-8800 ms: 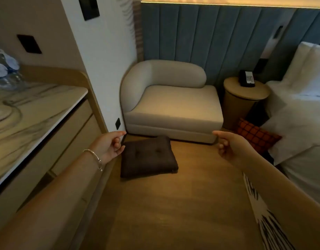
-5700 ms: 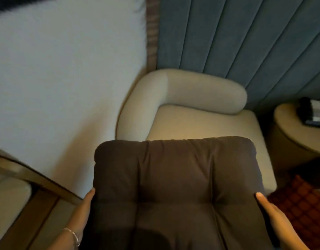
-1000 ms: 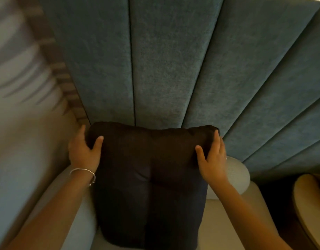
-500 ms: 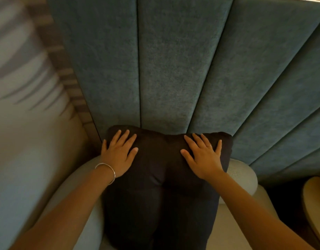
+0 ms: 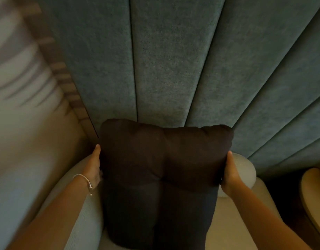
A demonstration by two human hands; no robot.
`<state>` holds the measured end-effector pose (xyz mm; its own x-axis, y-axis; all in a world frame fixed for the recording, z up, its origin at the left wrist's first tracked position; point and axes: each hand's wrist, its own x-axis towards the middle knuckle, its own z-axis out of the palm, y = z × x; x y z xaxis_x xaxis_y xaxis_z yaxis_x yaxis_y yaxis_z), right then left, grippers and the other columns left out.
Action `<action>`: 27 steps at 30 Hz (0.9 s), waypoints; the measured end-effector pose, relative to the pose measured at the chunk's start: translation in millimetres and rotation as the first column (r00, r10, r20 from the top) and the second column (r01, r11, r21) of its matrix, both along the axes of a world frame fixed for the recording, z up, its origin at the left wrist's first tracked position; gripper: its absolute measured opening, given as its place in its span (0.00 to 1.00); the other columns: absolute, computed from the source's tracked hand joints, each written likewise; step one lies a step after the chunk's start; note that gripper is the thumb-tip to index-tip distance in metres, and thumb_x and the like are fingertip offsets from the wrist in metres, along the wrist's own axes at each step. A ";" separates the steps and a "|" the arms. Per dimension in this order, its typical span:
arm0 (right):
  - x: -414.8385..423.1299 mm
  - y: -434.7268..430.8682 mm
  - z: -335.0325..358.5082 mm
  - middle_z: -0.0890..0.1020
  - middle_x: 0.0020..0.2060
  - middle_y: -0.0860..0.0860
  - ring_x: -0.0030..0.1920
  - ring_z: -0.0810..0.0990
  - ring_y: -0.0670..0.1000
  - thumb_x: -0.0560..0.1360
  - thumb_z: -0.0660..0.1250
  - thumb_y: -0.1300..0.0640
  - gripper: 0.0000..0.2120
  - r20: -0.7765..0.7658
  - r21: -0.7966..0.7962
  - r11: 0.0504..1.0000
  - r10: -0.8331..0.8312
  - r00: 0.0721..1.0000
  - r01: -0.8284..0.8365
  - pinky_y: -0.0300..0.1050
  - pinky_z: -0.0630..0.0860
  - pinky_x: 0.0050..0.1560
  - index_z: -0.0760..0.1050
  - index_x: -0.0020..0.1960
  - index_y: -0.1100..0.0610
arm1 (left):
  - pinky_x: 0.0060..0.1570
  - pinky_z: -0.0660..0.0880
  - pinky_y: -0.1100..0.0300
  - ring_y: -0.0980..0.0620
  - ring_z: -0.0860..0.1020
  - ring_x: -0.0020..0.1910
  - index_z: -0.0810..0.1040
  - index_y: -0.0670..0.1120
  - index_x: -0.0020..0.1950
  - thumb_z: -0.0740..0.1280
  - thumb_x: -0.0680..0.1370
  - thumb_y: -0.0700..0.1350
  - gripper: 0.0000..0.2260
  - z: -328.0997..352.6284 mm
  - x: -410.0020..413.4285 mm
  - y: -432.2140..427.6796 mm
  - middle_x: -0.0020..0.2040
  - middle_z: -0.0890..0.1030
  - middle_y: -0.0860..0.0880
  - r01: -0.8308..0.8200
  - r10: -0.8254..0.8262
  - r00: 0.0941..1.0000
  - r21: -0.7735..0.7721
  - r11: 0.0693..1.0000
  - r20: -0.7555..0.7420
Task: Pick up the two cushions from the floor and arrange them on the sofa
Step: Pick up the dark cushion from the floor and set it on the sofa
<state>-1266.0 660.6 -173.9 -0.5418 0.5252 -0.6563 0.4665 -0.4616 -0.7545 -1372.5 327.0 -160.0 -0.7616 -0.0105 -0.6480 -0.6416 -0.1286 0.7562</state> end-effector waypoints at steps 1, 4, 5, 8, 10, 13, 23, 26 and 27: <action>3.3 5.4 5.4 0.65 0.72 0.52 0.71 0.62 0.57 0.72 0.53 0.32 0.35 -0.002 0.013 0.999 0.039 0.999 -0.039 0.59 0.60 0.69 0.59 0.73 0.50 | 0.70 0.61 0.50 0.44 0.66 0.71 0.62 0.47 0.74 0.52 0.80 0.58 0.26 6.7 1.7 -3.0 0.73 0.68 0.45 0.010 -0.010 1.000 -0.032 0.999 0.000; 21.4 10.5 16.9 0.67 0.70 0.55 0.69 0.65 0.56 0.76 0.55 0.41 0.27 0.014 0.155 0.983 0.092 0.996 -0.093 0.56 0.62 0.65 0.61 0.71 0.53 | 0.51 0.72 0.59 0.44 0.77 0.51 0.68 0.38 0.69 0.57 0.81 0.42 0.18 25.7 17.1 -15.5 0.58 0.77 0.38 0.054 -0.059 0.998 -0.197 0.979 -0.019; 29.7 8.1 22.4 0.69 0.69 0.56 0.67 0.67 0.57 0.77 0.56 0.45 0.25 0.014 0.210 0.975 0.071 0.997 -0.073 0.54 0.64 0.63 0.63 0.70 0.55 | 0.45 0.72 0.63 0.46 0.79 0.46 0.69 0.34 0.66 0.58 0.80 0.37 0.16 30.8 26.4 -23.1 0.54 0.77 0.37 0.083 -0.096 0.995 -0.264 0.961 -0.036; 54.2 -3.9 39.8 0.73 0.64 0.58 0.64 0.70 0.59 0.76 0.60 0.53 0.19 0.014 0.318 0.948 0.028 1.000 -0.031 0.53 0.66 0.58 0.68 0.65 0.59 | 0.33 0.75 0.71 0.57 0.80 0.26 0.74 0.32 0.59 0.59 0.77 0.32 0.12 37.5 59.1 -48.5 0.32 0.82 0.44 0.098 -0.145 0.984 -0.359 0.928 -0.107; 76.5 -13.9 54.9 0.76 0.60 0.57 0.61 0.73 0.58 0.75 0.61 0.57 0.14 -0.018 0.329 0.944 0.033 0.999 -0.025 0.52 0.67 0.55 0.72 0.59 0.59 | 0.29 0.75 0.69 0.54 0.77 0.22 0.76 0.32 0.58 0.60 0.77 0.33 0.12 46.3 85.2 -59.7 0.24 0.72 0.44 0.076 -0.141 0.978 -0.372 0.925 -0.151; 115.3 -29.8 87.6 0.81 0.49 0.55 0.50 0.79 0.53 0.75 0.60 0.61 0.06 -0.122 0.245 0.966 0.112 0.986 -0.080 0.46 0.74 0.48 0.75 0.50 0.59 | 0.23 0.72 0.72 0.60 0.74 0.17 0.78 0.38 0.57 0.60 0.78 0.36 0.11 75.0 126.0 -62.3 0.29 0.66 0.44 0.074 -0.164 0.963 -0.379 0.923 -0.213; 245.2 -80.0 187.9 0.73 0.29 0.49 0.28 0.70 0.45 0.74 0.62 0.61 0.05 -0.213 0.159 0.981 0.146 0.966 -0.113 0.35 0.66 0.24 0.76 0.47 0.57 | 0.27 0.75 0.69 0.61 0.75 0.20 0.80 0.48 0.46 0.60 0.78 0.41 0.09 180.1 226.9 -45.1 0.16 0.67 0.56 0.276 -0.374 0.844 -0.285 0.918 -0.384; 294.5 -98.3 200.2 0.72 0.28 0.49 0.27 0.69 0.45 0.75 0.61 0.61 0.04 -0.254 0.138 0.985 0.133 0.958 -0.101 0.34 0.65 0.24 0.74 0.46 0.56 | 0.37 0.78 0.63 0.61 0.75 0.21 0.80 0.49 0.44 0.60 0.79 0.41 0.10 187.7 258.9 -30.1 0.17 0.67 0.56 0.380 -0.436 0.822 -0.218 0.899 -0.367; 310.8 -104.2 203.0 0.72 0.28 0.49 0.26 0.69 0.44 0.75 0.61 0.61 0.04 -0.268 0.132 0.987 0.127 0.955 -0.094 0.34 0.65 0.24 0.74 0.45 0.56 | 0.41 0.77 0.60 0.61 0.75 0.22 0.80 0.48 0.45 0.60 0.79 0.41 0.09 187.3 268.8 -24.2 0.17 0.68 0.56 0.416 -0.457 0.814 -0.190 0.889 -0.359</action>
